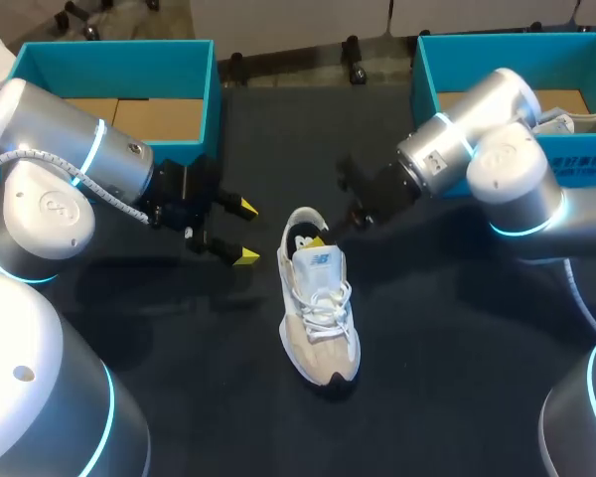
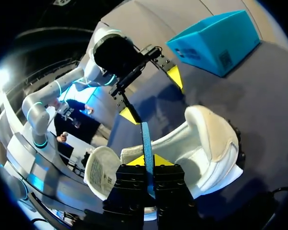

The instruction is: Take the shoe out of the shoebox, open the shoe tongue, remove and reinsert the insole, then place the shoe into the shoebox

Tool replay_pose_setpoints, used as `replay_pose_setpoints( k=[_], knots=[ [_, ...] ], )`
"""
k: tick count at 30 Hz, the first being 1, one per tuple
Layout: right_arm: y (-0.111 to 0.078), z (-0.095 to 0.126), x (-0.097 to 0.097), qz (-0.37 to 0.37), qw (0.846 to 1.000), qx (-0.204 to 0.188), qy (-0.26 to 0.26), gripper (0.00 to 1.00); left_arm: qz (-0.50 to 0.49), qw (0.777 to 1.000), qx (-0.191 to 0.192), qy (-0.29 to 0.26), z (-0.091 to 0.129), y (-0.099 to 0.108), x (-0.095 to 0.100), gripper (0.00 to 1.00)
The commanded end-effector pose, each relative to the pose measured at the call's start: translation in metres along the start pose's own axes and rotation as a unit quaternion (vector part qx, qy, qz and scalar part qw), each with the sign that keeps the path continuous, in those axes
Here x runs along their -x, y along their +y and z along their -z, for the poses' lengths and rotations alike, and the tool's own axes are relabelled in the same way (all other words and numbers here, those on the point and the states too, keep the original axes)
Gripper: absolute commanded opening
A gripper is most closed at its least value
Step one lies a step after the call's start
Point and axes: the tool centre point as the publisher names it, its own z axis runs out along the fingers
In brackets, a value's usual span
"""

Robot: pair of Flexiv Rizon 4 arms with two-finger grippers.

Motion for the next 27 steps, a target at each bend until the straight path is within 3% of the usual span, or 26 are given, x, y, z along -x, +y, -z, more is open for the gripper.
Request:
replay_pose_setpoints(
  k=[1, 6, 9, 12, 23, 27],
  knots=[
    [-0.008, -0.003, -0.001, -0.007, 1.0, -0.001, 0.002, 0.0, 0.0, 1.0, 0.001, -0.001, 0.0, 0.0, -0.001, 1.0],
    [-0.006, -0.002, -0.001, -0.005, 1.0, -0.002, 0.0, 0.0, 0.0, 1.0, 0.001, -0.001, 0.0, 0.0, -0.001, 1.0],
    [0.0, 0.0, -0.005, 0.004, 1.0, -0.004, -0.006, 0.29, 0.0, 1.0, 0.001, -0.001, 0.0, 0.0, -0.001, 1.0],
    [0.005, 0.004, -0.009, 0.013, 1.0, -0.007, -0.013, 0.44, 0.0, 1.0, 0.001, -0.001, 0.0, 0.0, -0.001, 1.0],
    [0.022, 0.018, -0.026, 0.045, 0.998, -0.01, -0.043, 0.51, 0.0, 1.0, 0.001, -0.001, 0.0, 0.0, -0.001, 1.0],
    [0.029, 0.021, -0.028, 0.059, 0.997, -0.002, -0.05, 0.62, 0.0, 1.0, 0.001, -0.001, 0.0, 0.0, -0.001, 1.0]
  ],
)
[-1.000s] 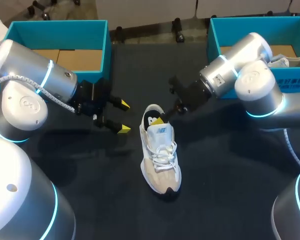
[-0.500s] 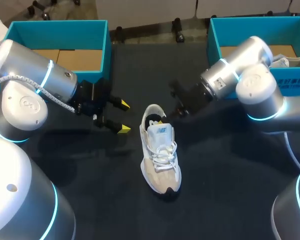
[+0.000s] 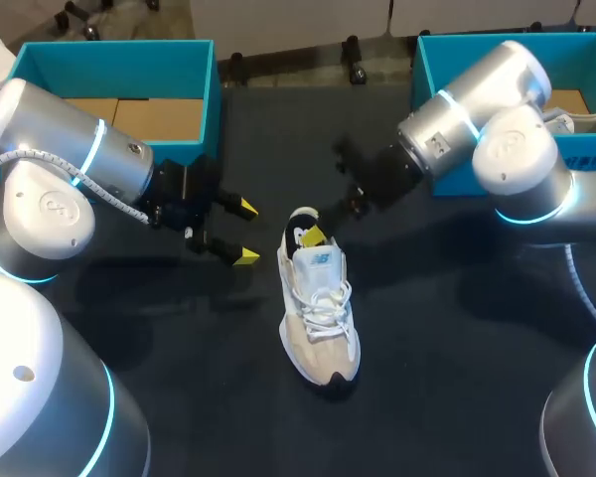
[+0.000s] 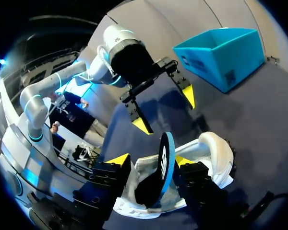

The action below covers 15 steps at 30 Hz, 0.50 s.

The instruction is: Take the shoe out of the shoebox, open the shoe tongue, remove and reinsert the insole, then place the shoe into the shoebox

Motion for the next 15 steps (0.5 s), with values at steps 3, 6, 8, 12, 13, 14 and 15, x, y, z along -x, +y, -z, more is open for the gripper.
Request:
replay_pose_setpoints(
  k=[3, 6, 8, 12, 13, 14, 15],
  knots=[
    [0.01, 0.008, -0.002, 0.015, 1.0, 0.019, -0.012, 0.74, 0.0, 1.0, 0.001, -0.001, 0.0, 0.0, -0.001, 1.0],
    [0.017, 0.012, 0.001, 0.024, 0.999, 0.017, -0.023, 0.78, 0.0, 1.0, 0.001, -0.001, 0.0, 0.0, -0.001, 1.0],
    [0.023, 0.015, 0.001, 0.03, 0.999, 0.02, -0.03, 0.81, 0.0, 1.0, 0.001, -0.001, 0.0, 0.0, -0.001, 1.0],
    [0.028, 0.02, 0.001, 0.032, 0.998, 0.032, -0.041, 0.82, 0.0, 1.0, 0.001, -0.001, 0.0, 0.0, -0.001, 1.0],
    [0.029, 0.021, 0.001, 0.03, 0.998, 0.033, -0.045, 0.8, 0.0, 1.0, 0.001, -0.001, 0.0, 0.0, -0.001, 1.0],
    [0.029, 0.022, 0.001, 0.028, 0.998, 0.037, -0.048, 0.77, 0.0, 1.0, 0.001, -0.001, 0.0, 0.0, -0.001, 1.0],
    [0.031, 0.024, 0.0, 0.024, 0.997, 0.049, -0.055, 0.71, 0.0, 1.0, 0.001, -0.001, 0.0, 0.0, -0.001, 1.0]
  ],
)
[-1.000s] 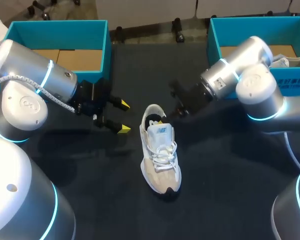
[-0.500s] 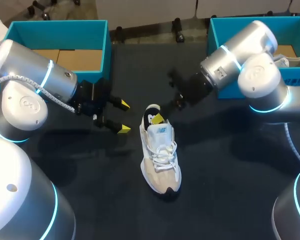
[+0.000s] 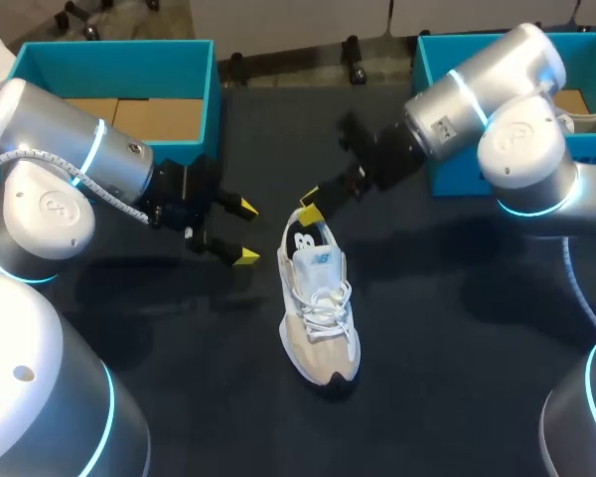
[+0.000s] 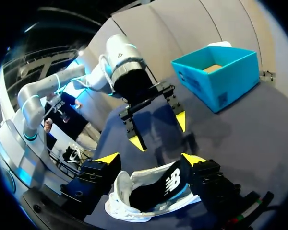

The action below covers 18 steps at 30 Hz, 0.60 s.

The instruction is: Take the shoe out of the shoebox, open the shoe tongue, remove and reinsert the insole, then place the shoe into the shoebox

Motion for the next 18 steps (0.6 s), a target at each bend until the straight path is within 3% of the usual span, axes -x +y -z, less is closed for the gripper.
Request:
replay_pose_setpoints(
  k=[1, 2, 3, 5, 7, 12, 15, 18],
  knots=[
    [0.0, 0.006, -0.006, -0.009, 1.0, 0.018, -0.02, 0.58, 0.0, 1.0, 0.001, -0.001, 0.0, 0.0, -0.001, 1.0],
    [0.002, 0.007, -0.007, -0.01, 0.999, 0.025, -0.025, 0.47, 0.0, 1.0, 0.001, -0.001, 0.0, 0.0, -0.001, 1.0],
    [0.002, 0.009, -0.007, -0.013, 0.999, 0.026, -0.033, 0.45, 0.0, 1.0, 0.001, -0.001, 0.0, 0.0, -0.001, 1.0],
    [0.002, 0.012, -0.007, -0.023, 0.998, 0.032, -0.049, 0.27, 0.0, 1.0, 0.001, -0.001, 0.0, 0.0, -0.001, 1.0],
    [0.003, 0.015, -0.006, -0.036, 0.997, 0.034, -0.066, 0.0, 0.0, 1.0, 0.001, -0.001, 0.0, 0.0, -0.001, 1.0],
    [0.004, 0.025, -0.006, -0.068, 0.989, 0.012, -0.129, 0.0, 0.0, 1.0, 0.001, -0.001, 0.0, 0.0, -0.001, 1.0],
    [0.005, 0.03, -0.008, -0.107, 0.971, -0.056, -0.205, 0.0, 0.0, 1.0, 0.001, -0.001, 0.0, 0.0, -0.001, 1.0],
    [0.006, 0.03, -0.008, -0.123, 0.969, -0.059, -0.204, 0.0, 0.0, 1.0, 0.001, -0.001, 0.0, 0.0, -0.001, 1.0]
  ],
)
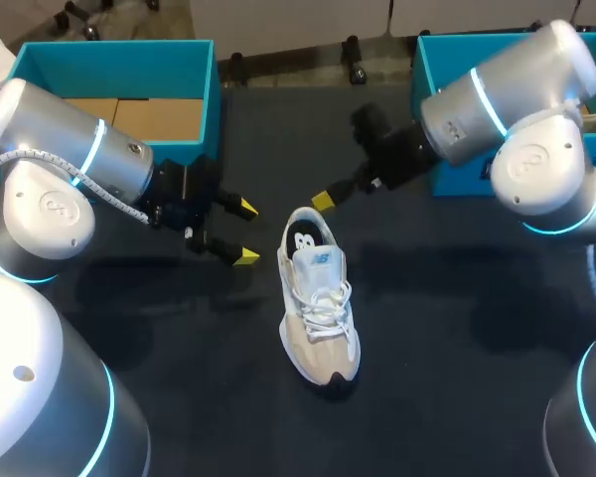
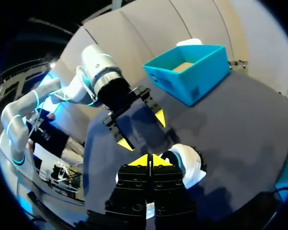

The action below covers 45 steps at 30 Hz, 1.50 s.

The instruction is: Take the shoe out of the shoebox, open the shoe tongue, remove and reinsert the insole, then place the shoe into the shoebox

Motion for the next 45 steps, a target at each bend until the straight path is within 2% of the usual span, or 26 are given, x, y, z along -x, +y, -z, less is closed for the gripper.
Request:
replay_pose_setpoints(
  k=[1, 12, 15, 17, 21, 24, 37, 39, 40, 45],
  knots=[
    [0.007, 0.008, -0.007, -0.028, 0.994, -0.06, -0.091, 0.0, 0.0, 1.0, 0.001, -0.001, 0.0, 0.0, -0.001, 1.0],
    [0.007, 0.008, -0.007, -0.028, 0.994, -0.06, -0.091, 0.0, 0.0, 1.0, 0.001, -0.001, 0.0, 0.0, -0.001, 1.0],
    [0.002, 0.004, -0.001, -0.061, 0.99, -0.049, -0.119, 0.0, -0.005, 1.0, 0.012, 0.008, 0.011, -0.003, -0.005, 1.0],
    [-0.004, 0.005, 0.003, -0.09, 0.985, -0.026, -0.143, 0.0, -0.005, 0.999, 0.036, 0.02, 0.02, -0.006, -0.007, 1.0],
    [-0.008, 0.007, 0.004, -0.115, 0.977, -0.019, -0.179, 0.0, 0.015, 0.998, 0.058, 0.036, 0.031, -0.008, -0.005, 1.0],
    [-0.011, 0.006, 0.003, -0.129, 0.972, -0.027, -0.195, 0.0, 0.027, 0.996, 0.065, 0.049, 0.038, -0.009, -0.006, 1.0],
    [-0.026, -0.006, -0.001, -0.172, 0.951, -0.046, -0.254, 0.0, 0.073, 0.994, 0.068, 0.043, 0.084, -0.027, -0.016, 1.0],
    [-0.027, -0.009, -0.002, -0.188, 0.939, -0.074, -0.278, 0.0, 0.079, 0.993, 0.076, 0.032, 0.09, -0.029, -0.015, 1.0],
    [-0.026, -0.012, -0.004, -0.181, 0.933, -0.107, -0.292, 0.0, 0.078, 0.993, 0.078, 0.032, 0.093, -0.03, -0.015, 1.0],
    [-0.026, -0.012, -0.004, -0.181, 0.933, -0.107, -0.292, 0.0, 0.083, 0.991, 0.107, 0.022, 0.104, -0.031, -0.015, 1.0]
  ],
)
